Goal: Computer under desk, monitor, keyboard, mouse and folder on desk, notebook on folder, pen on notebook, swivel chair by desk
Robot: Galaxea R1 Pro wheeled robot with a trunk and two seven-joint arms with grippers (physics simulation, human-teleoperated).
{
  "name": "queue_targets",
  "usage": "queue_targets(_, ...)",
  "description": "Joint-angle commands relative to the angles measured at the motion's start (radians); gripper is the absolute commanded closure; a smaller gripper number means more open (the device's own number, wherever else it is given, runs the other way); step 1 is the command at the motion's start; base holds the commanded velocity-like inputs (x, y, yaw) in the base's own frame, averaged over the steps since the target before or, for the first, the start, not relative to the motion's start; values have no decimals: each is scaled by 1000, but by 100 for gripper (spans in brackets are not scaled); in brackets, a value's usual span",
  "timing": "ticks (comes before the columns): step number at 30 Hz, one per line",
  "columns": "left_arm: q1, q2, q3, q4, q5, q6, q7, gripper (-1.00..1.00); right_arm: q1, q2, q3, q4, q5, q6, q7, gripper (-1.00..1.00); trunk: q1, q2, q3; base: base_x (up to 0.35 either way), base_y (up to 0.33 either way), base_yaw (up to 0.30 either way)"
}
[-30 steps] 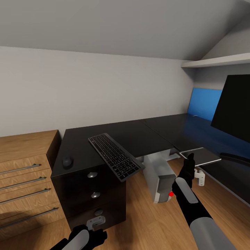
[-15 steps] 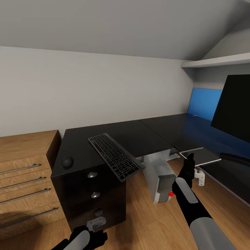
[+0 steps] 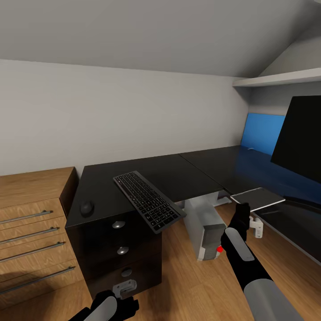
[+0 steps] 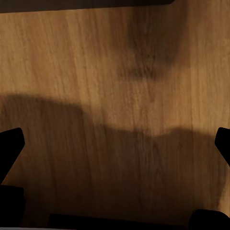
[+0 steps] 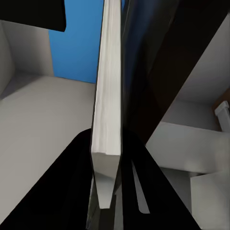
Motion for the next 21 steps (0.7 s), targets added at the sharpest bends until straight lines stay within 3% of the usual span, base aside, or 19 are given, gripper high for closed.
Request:
queue_targets(1, -1, 1, -2, -1, 5, 1, 6, -100, 0, 0, 1, 0, -16, -4, -2, 100, 0, 0, -1, 0, 0, 0)
queue_targets(13, -1, 1, -2, 0, 5, 0, 6, -100, 0, 0, 1, 0, -16, -5, 0, 100, 0, 0, -1, 0, 0, 0)
queue_targets(21, -1, -1, -3, 0, 2, 0, 6, -100, 0, 0, 4, -20, -16, -4, 2, 100, -31, 56, 24, 0, 0, 0)
